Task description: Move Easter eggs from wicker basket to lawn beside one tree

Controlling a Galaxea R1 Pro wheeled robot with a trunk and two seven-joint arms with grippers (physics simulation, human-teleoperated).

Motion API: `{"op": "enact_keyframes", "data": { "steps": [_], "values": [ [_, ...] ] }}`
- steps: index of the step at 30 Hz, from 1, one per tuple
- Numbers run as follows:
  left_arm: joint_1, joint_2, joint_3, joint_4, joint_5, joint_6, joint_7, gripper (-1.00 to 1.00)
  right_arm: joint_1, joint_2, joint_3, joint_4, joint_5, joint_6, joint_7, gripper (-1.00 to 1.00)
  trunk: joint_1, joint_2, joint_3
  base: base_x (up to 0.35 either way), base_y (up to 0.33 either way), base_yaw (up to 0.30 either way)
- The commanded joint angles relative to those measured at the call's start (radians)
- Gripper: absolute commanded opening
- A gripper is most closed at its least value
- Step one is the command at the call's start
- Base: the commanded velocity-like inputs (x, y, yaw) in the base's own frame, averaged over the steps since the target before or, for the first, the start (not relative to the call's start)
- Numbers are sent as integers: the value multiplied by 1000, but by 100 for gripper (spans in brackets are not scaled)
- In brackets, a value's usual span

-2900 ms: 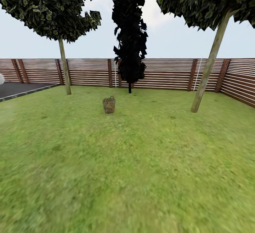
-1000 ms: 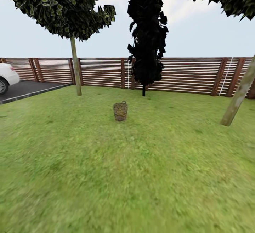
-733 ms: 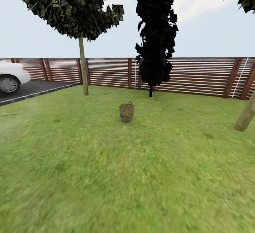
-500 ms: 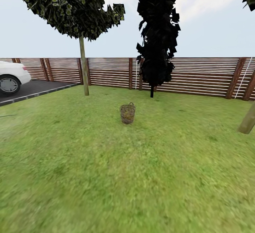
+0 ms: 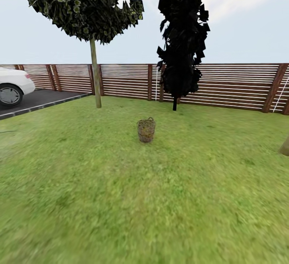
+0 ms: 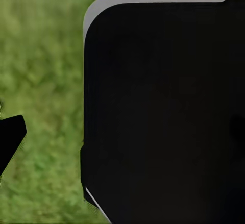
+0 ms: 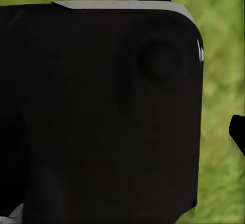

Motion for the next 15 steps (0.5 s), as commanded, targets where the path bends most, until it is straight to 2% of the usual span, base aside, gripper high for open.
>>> {"op": "enact_keyframes", "data": {
  "steps": [1, 15],
  "values": [
    [0, 0, 5, -1, 0, 1, 0, 100, -1, 0, -11, 1, -3, -4, 1, 100, 1, 0, -1, 341, 0, 13],
    [0, 0, 5, -2, 0, 1, 0, 100, -1, -1, -26, 0, -2, -4, 1, 100, 1, 0, -7, 341, 0, 3]
  ]
}}
